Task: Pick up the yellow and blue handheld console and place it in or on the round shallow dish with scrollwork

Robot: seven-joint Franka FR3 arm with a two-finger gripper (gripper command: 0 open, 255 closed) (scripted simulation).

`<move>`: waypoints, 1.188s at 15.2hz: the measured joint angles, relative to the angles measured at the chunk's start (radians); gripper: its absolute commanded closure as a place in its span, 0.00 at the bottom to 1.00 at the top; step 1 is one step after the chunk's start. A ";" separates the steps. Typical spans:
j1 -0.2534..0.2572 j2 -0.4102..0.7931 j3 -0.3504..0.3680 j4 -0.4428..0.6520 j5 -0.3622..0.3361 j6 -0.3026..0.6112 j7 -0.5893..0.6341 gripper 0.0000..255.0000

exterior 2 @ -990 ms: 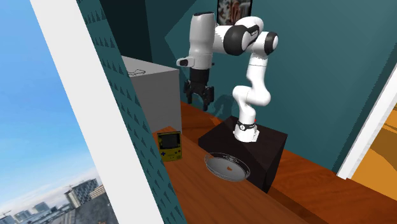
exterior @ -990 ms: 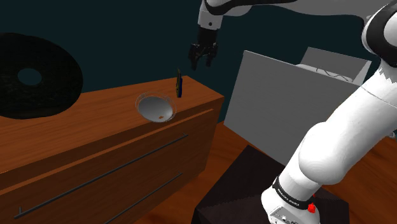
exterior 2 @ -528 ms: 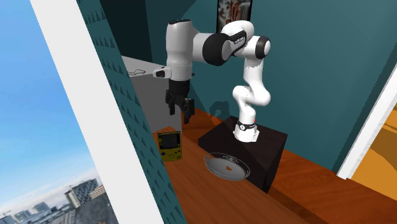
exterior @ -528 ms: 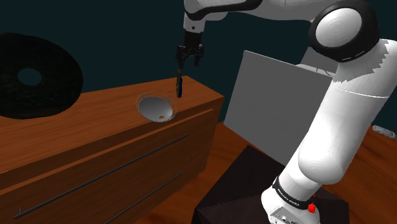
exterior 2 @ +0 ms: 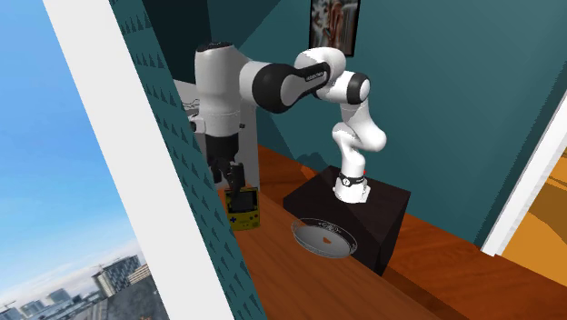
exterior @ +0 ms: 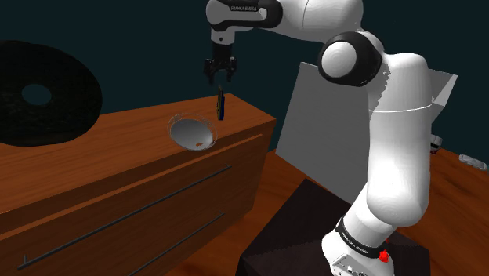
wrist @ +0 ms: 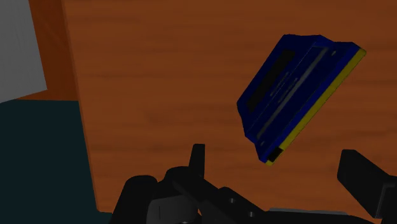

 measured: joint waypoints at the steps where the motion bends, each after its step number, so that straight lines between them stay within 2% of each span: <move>1: -0.001 0.011 0.000 0.007 0.000 0.004 0.001 0.00; 7: -0.004 0.013 -0.002 -0.066 0.000 0.078 0.000 0.00; 13: -0.004 0.016 -0.002 -0.074 0.000 0.089 0.000 0.00; 14: -0.004 0.016 -0.002 -0.074 0.000 0.089 0.000 1.00; 18: -0.004 0.015 -0.002 -0.074 0.000 0.090 0.000 1.00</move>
